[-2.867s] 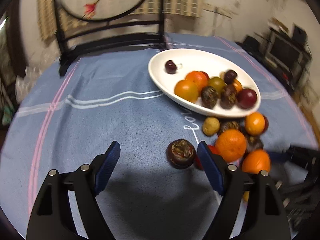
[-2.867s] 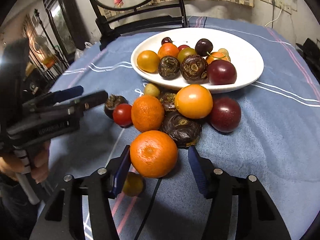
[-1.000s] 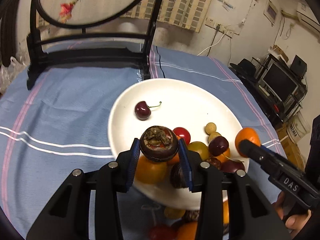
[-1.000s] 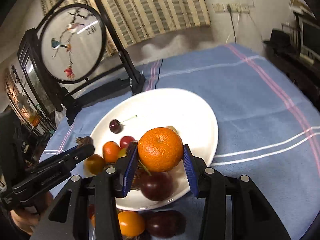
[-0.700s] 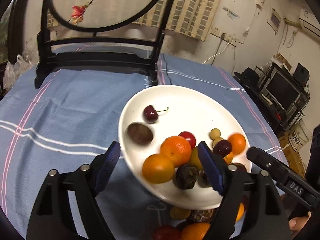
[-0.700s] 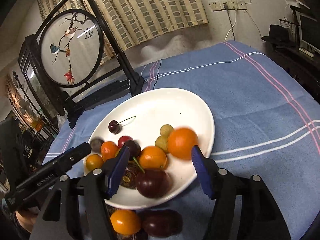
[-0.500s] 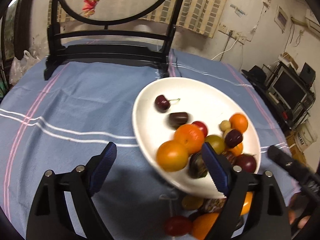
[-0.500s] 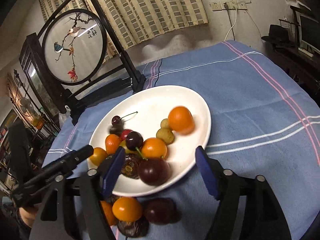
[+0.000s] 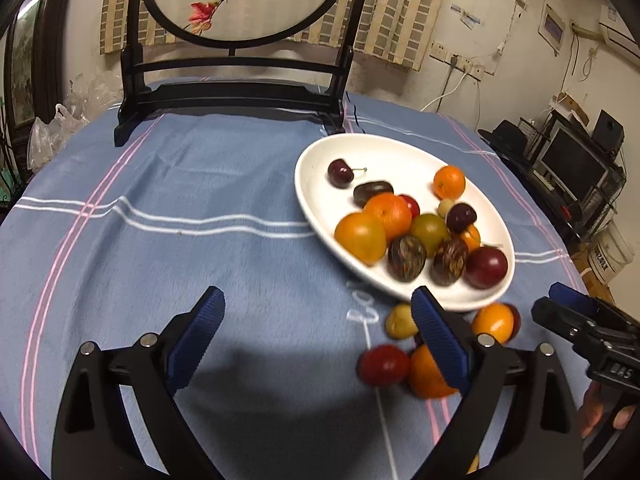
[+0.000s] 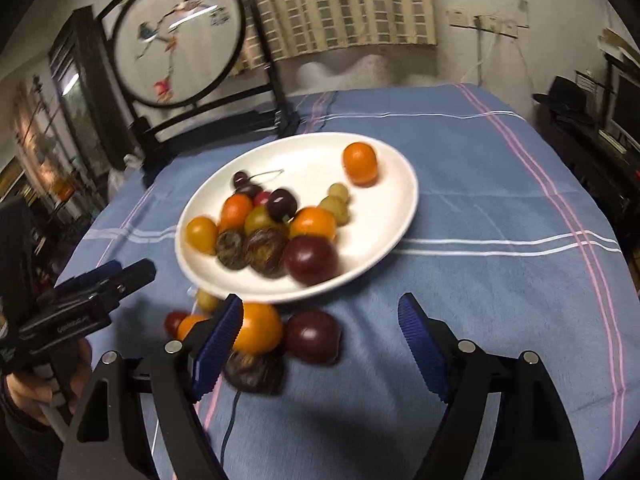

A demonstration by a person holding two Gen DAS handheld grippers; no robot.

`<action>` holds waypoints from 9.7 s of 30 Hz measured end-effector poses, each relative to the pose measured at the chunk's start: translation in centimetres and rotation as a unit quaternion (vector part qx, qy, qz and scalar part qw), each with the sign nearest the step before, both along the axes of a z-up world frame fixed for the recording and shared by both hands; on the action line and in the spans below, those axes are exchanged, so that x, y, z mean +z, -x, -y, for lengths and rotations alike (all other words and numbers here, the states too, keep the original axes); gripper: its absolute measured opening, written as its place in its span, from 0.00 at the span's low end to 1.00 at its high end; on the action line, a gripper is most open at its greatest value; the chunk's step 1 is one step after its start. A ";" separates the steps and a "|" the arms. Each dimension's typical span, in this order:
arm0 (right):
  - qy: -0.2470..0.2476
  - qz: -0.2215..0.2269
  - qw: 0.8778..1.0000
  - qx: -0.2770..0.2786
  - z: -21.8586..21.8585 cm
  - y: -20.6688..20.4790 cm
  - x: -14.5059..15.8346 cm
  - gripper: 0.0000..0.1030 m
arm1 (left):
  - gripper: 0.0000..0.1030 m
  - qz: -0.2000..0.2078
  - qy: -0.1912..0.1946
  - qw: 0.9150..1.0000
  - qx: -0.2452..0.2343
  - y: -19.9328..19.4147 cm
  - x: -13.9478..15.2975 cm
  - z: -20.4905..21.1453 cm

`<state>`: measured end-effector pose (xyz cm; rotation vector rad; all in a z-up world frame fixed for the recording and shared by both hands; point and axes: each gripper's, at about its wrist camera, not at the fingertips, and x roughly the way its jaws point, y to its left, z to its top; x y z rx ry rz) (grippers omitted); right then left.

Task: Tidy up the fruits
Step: 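Grasp a red cherry tomato with the left gripper while the right grasps a tan fruit, then place the tomato and tan fruit onto the plate, opening both grippers, then grasp an orange with the left gripper while the right grasps a dark plum, then place the orange and plum onto the plate, opening both grippers, then grasp a yellow kumquat with the right gripper while the left grasps a tan fruit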

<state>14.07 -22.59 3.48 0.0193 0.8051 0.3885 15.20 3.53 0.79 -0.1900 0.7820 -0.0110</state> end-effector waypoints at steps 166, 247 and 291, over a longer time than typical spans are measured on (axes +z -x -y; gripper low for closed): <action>0.081 -0.007 0.996 0.039 0.9 -0.9 -0.9 0.66 | 0.41 -0.023 -0.020 0.987 -0.156 1.1 -1.5 5.5; 0.094 -0.033 0.995 -0.014 -1.6 -2.0 -4.4 0.39 | 0.72 -0.001 -0.017 0.996 -0.089 1.0 -0.7 5.1; 0.046 -0.035 0.998 0.028 -1.3 -0.9 -2.5 0.39 | 0.39 -0.053 -0.116 0.972 -0.196 -2.4 -3.4 5.8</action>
